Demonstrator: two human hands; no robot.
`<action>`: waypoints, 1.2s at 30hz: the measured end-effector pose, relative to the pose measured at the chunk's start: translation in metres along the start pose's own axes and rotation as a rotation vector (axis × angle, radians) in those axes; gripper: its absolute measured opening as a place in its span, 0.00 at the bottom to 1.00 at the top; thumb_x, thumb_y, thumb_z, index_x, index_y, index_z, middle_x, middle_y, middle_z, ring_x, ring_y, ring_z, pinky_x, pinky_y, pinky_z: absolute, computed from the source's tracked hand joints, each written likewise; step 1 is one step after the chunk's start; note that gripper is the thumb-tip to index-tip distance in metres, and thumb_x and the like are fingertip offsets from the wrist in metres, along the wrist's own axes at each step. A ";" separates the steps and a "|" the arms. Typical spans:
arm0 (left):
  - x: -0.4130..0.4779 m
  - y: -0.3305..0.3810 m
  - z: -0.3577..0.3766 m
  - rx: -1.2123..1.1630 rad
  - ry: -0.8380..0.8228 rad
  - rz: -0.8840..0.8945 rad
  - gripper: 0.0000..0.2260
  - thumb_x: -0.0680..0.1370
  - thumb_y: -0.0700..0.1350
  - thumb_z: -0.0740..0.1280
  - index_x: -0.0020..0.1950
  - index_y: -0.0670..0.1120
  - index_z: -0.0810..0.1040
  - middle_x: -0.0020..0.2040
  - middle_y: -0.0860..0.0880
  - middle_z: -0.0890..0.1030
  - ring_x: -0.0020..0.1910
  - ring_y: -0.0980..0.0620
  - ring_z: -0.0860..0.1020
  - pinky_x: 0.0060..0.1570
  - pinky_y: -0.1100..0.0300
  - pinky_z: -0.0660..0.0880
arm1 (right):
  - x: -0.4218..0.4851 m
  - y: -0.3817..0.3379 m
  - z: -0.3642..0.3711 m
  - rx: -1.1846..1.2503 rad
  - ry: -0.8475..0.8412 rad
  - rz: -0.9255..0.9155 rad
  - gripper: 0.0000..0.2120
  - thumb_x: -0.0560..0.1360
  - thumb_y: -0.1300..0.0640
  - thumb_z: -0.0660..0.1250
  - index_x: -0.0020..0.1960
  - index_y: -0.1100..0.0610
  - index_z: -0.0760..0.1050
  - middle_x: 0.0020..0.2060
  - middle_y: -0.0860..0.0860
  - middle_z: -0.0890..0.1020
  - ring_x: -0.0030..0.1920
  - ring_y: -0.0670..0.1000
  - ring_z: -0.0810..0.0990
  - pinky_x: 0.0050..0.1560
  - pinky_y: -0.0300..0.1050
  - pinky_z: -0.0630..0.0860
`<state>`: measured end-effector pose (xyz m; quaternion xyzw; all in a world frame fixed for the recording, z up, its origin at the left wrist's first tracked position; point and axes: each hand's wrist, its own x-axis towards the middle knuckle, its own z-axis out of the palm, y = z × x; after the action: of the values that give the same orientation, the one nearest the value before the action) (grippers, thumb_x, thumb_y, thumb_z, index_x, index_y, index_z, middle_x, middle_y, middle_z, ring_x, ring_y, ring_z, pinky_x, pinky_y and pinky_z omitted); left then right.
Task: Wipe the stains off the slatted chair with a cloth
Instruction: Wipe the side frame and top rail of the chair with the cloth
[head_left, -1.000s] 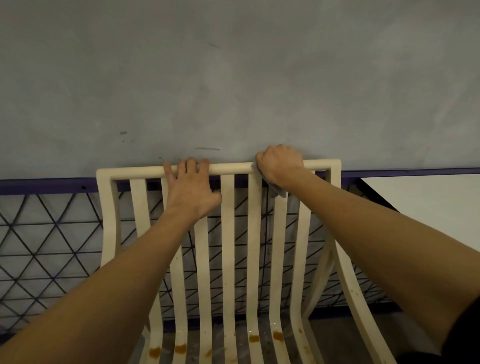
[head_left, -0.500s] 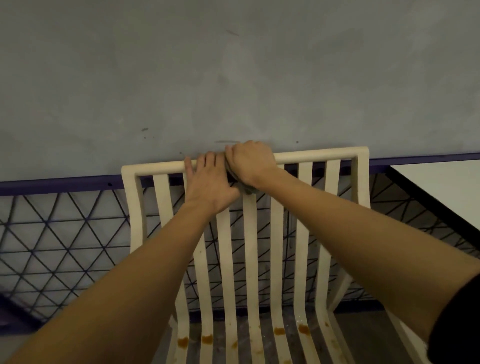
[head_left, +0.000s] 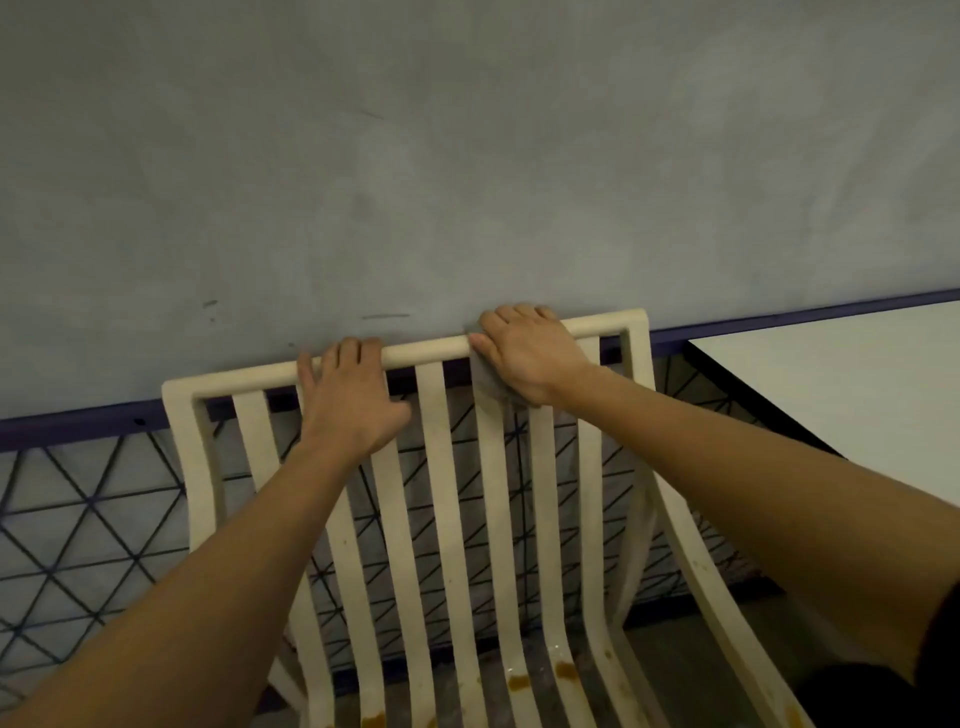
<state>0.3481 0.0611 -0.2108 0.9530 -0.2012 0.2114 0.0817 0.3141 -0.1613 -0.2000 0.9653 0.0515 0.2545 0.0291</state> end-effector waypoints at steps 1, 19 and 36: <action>0.000 0.001 0.000 0.001 -0.006 -0.006 0.30 0.72 0.54 0.69 0.70 0.46 0.65 0.66 0.44 0.70 0.69 0.43 0.64 0.73 0.42 0.51 | -0.004 0.010 -0.002 0.001 0.002 0.052 0.20 0.84 0.45 0.46 0.57 0.54 0.72 0.54 0.53 0.78 0.57 0.56 0.75 0.60 0.52 0.66; 0.017 0.058 -0.014 0.079 -0.134 0.081 0.29 0.74 0.50 0.68 0.72 0.47 0.64 0.65 0.42 0.70 0.65 0.39 0.66 0.67 0.40 0.61 | -0.017 0.113 -0.023 0.500 0.076 0.583 0.22 0.78 0.43 0.62 0.31 0.54 0.69 0.27 0.49 0.71 0.29 0.47 0.71 0.31 0.42 0.67; 0.018 0.125 0.017 -0.085 -0.057 0.198 0.38 0.71 0.49 0.69 0.78 0.52 0.54 0.73 0.45 0.62 0.74 0.43 0.55 0.74 0.38 0.43 | -0.059 0.101 0.003 0.989 0.460 0.794 0.10 0.84 0.54 0.54 0.52 0.59 0.70 0.46 0.53 0.76 0.44 0.46 0.75 0.40 0.32 0.73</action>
<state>0.3167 -0.0625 -0.2093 0.9298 -0.3052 0.1825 0.0949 0.2727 -0.2687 -0.2229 0.7319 -0.1920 0.3912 -0.5238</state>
